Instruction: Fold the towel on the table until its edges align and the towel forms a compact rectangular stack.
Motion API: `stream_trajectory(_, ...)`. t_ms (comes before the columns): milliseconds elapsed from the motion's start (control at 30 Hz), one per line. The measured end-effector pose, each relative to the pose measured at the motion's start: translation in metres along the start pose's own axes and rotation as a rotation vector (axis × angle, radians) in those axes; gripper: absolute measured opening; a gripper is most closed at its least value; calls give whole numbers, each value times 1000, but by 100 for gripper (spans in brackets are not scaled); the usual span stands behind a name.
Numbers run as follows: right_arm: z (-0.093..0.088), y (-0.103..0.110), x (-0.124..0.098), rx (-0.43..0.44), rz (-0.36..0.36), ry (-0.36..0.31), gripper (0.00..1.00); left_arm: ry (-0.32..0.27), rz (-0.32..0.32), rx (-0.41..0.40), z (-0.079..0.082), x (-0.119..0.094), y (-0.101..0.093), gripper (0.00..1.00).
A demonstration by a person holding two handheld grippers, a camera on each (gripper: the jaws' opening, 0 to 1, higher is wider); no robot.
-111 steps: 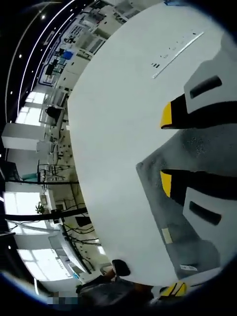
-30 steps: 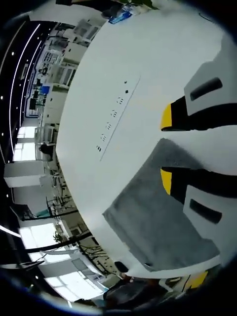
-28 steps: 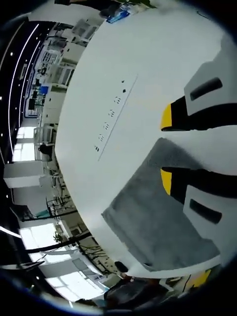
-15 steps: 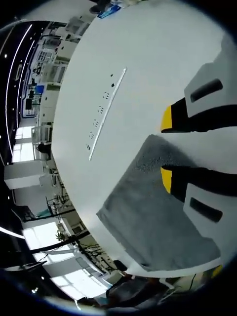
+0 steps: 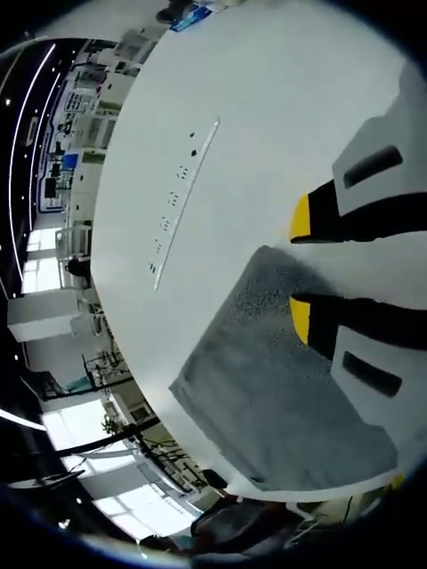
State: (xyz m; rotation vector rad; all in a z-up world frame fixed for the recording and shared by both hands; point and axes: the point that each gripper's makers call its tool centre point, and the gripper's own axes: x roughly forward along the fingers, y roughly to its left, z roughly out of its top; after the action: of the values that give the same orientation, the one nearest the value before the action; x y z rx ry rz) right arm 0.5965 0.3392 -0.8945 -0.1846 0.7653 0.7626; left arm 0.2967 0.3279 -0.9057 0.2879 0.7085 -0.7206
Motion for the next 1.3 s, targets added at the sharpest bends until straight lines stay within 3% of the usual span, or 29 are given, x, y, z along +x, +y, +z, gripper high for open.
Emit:
stream_trajectory(133, 1, -2, 2, -5, 4, 1, 21, 27, -10, 10, -6, 5, -3, 19)
stream_trajectory(233, 3, -4, 2, -1, 4, -1, 21, 36, 11, 70, -7, 5, 1, 15)
stream_trajectory(367, 4, -6, 5, 10, 3, 1, 21, 42, 9, 24, -5, 6, 4, 12)
stream_trajectory(533, 6, -7, 11, 24, 0, 8, 22, 45, 0, 30, -5, 6, 5, 5)
stream_trajectory(867, 10, 0, 30, 69, -8, 17, 20, 56, -26, 3, -6, 6, 5, 4)
stream_trajectory(1000, 18, 7, 28, 33, -12, -45, 28, 50, -27, -23, -6, 7, 6, 4)
stream_trajectory(1100, 10, 3, 34, -6, -14, -1, 30, 41, -30, -34, -4, 9, 6, 4)
stream_trajectory(1200, 4, -10, 31, -79, -83, 37, 25, 45, -34, -35, -4, 9, 6, 4)
stream_trajectory(1300, 3, -11, 31, -26, -72, 25, 26, 44, -29, -39, -4, 9, 6, 4)
